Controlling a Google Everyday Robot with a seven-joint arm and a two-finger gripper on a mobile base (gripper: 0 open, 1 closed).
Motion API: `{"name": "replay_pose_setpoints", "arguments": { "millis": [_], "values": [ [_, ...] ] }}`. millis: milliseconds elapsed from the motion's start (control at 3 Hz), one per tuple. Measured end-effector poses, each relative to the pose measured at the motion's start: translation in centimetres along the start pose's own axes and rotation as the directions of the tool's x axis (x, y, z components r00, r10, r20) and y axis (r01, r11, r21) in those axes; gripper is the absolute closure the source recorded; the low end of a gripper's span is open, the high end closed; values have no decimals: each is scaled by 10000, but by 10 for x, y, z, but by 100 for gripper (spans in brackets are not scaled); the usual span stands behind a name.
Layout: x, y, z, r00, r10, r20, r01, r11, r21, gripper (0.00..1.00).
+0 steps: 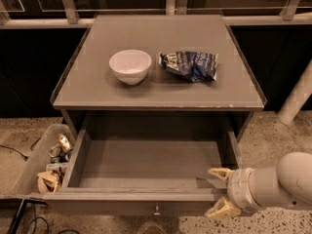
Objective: Open top drawer
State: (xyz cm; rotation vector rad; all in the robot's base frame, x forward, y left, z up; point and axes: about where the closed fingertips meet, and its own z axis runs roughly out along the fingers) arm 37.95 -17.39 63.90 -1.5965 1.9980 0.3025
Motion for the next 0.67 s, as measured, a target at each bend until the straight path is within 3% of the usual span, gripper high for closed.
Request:
{"name": "replay_pose_setpoints", "arguments": {
  "millis": [667],
  "values": [
    [0,0,0,10000,0,0,0,10000,0,0]
  ]
}}
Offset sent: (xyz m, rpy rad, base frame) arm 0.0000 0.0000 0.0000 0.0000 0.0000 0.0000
